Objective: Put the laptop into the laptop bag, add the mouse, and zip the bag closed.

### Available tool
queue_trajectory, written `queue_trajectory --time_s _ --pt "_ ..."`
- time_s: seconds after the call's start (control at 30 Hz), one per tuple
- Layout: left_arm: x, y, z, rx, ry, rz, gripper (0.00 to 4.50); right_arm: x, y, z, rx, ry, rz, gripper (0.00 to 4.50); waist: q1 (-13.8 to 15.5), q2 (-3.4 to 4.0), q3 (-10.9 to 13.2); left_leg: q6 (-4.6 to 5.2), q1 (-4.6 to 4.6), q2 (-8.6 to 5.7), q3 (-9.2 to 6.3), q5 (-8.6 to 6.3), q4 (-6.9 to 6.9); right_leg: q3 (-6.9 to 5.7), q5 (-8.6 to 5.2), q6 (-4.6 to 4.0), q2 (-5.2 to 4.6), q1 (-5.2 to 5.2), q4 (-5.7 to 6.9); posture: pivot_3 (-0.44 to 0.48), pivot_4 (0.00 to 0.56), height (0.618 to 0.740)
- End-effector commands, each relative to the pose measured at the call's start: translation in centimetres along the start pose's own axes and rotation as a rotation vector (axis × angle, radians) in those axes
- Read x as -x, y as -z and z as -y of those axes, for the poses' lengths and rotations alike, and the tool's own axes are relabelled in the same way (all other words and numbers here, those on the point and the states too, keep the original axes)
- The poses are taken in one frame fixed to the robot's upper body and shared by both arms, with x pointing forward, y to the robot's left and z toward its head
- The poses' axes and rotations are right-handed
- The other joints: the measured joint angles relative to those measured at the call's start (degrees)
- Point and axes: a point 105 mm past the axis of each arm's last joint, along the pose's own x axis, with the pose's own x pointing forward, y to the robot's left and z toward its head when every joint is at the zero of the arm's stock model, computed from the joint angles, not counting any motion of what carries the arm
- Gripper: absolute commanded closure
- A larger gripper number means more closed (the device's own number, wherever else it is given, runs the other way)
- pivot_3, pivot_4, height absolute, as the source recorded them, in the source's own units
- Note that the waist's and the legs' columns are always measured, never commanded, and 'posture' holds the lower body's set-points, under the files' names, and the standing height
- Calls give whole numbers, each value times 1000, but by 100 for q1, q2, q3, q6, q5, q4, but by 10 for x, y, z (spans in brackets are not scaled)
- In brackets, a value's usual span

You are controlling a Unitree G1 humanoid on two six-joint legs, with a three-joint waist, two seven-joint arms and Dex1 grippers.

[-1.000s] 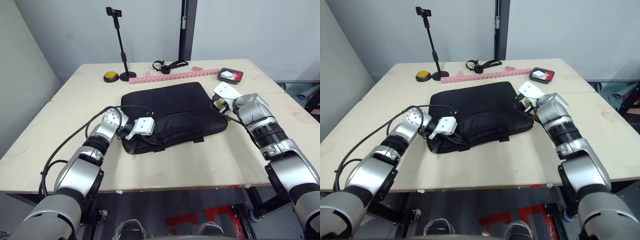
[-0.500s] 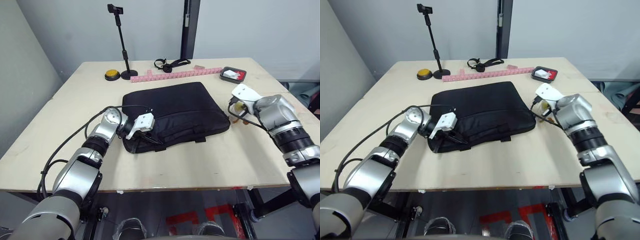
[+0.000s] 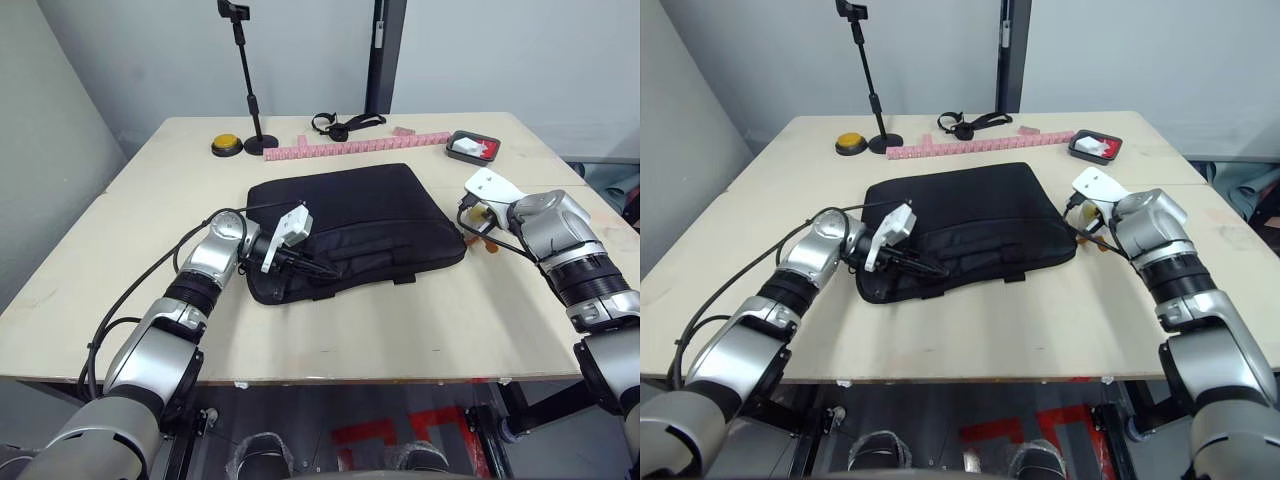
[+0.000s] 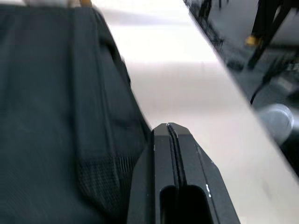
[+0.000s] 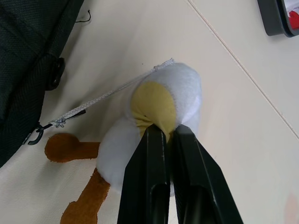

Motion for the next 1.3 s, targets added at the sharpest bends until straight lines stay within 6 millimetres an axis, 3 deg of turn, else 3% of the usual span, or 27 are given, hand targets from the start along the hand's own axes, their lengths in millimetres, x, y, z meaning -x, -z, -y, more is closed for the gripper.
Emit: queue_trajectory --time_s 0.03,0.3,0.63,0.97,1.3 --pt "1 -18 -6 -35 -20 48 4500 8 -15 9 7 31 57 4440 -2 0 0 4 -5 0 0 2 0 -1 0 0 0 0 -2 0 150 740" --pt "-5 -4 -36 -61 -213 17 4500 10 -14 5 8 23 55 4440 4 0 0 11 -28 0 -15 6 17 -7 4 5 0 -1 -2 0 150 740" --pt "-7 46 -29 -74 -197 -214 4500 12 -13 3 2 20 49 4440 17 2 -1 12 -29 0 -25 6 38 -8 15 21 0 10 10 0 150 740" --pt "0 72 -26 -82 -206 -351 4500 4 -54 0 19 30 131 4440 -41 6 -5 -25 52 0 -25 -26 67 12 16 20 -1 49 83 0 150 740" --pt "-3 80 -11 -73 -114 -353 4500 -15 -75 -1 69 102 130 4440 -68 10 -8 -31 52 0 -25 -23 67 14 16 18 0 45 88 0 150 740"
